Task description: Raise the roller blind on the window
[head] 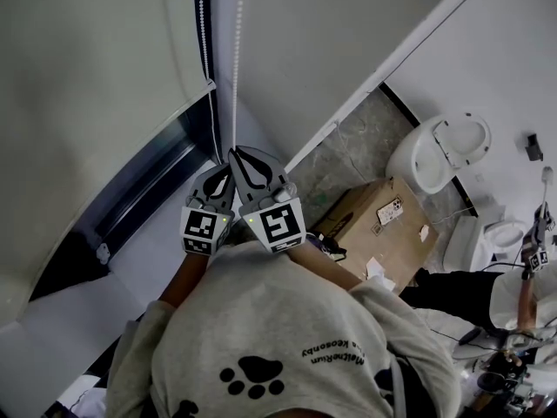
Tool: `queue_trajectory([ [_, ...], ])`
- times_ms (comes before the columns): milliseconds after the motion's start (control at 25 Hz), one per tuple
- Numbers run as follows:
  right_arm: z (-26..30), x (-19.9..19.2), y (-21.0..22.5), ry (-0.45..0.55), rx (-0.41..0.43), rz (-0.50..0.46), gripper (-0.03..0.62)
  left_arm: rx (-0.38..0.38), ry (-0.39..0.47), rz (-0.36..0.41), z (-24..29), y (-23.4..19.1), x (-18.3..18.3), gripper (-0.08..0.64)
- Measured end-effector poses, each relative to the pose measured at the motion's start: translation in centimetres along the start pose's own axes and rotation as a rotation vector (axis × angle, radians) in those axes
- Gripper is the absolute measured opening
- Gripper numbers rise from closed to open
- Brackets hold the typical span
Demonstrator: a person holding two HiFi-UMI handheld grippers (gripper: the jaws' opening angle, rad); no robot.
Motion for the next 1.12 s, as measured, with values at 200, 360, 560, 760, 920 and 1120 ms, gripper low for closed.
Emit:
queue_trajectory([
  [200,0.0,-1.0,-0.7,-0.001,0.016,0.005,0.017,0.002,-0.016,0.012,0.0,-0.1,-1.2,0.015],
  [360,0.0,-1.0,-0.4,0.009,0.012,0.018,0.017,0.002,-0.011,0.047,-0.3,0.3,-1.0,0.017],
  [560,-0.2,-1.1,0.1,0.007,0.008,0.031,0.017,-0.004,-0.058,0.029,-0.7,-0.1,-1.5,0.018],
  [760,-0.1,-1.3,0.3,0.008,0.011,0.045,0.017,-0.033,-0.013,-0.002,-2.3,0.1,0.7,0.1],
  [920,-0.1,-1.4,0.1,0.01,0.019,0.053,0.017,-0.079,0.052,-0.018,-3.8,0.8,4.6,0.1],
  [1120,0.0,-1.4,-0.1,0.017,0.029,0.04,0.015,-0.102,0.115,-0.016,-4.9,1.7,9.7,0.1],
])
Point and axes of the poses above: the fingertips, and each gripper's own axes: z forward along the fingers, y to its right, x out of its top, the point moved 4 cm from there along -z, backward along the fingers, and after that the axes turned 13 degrees about -z, right-handed, at the moved point
